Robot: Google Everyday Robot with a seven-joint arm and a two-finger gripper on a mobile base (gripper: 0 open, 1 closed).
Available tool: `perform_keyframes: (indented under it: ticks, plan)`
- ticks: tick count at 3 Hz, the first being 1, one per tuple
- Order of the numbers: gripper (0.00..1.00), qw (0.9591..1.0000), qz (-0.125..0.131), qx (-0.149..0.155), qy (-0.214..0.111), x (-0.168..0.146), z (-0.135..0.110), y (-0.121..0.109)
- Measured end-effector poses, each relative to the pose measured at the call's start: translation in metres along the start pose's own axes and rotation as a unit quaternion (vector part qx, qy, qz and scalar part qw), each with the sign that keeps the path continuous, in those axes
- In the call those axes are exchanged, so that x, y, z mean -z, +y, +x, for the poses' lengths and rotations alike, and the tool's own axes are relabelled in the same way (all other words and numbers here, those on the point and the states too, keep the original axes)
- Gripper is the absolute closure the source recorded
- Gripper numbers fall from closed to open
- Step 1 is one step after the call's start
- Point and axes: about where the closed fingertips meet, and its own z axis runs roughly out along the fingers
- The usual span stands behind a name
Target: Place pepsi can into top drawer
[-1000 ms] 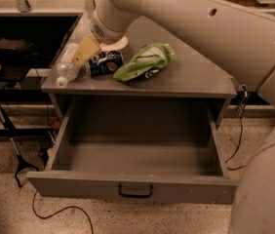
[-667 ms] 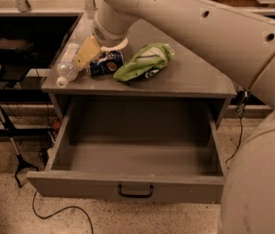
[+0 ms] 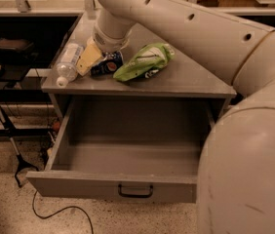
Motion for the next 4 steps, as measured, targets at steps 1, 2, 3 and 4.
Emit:
perform_keyframes:
  ticks: [1, 2, 3, 4]
  plan:
    - [0.0, 0.9999, -0.001, -0.007, 0.013, -0.01, 0.004, -0.005]
    - [0.0, 0.9997, 0.003, -0.012, 0.022, -0.016, 0.007, -0.013]
    - [0.0, 0.9994, 0.005, -0.016, 0.029, -0.022, 0.009, -0.019]
    - [0.0, 0.9991, 0.006, -0.019, 0.036, -0.026, 0.011, -0.024]
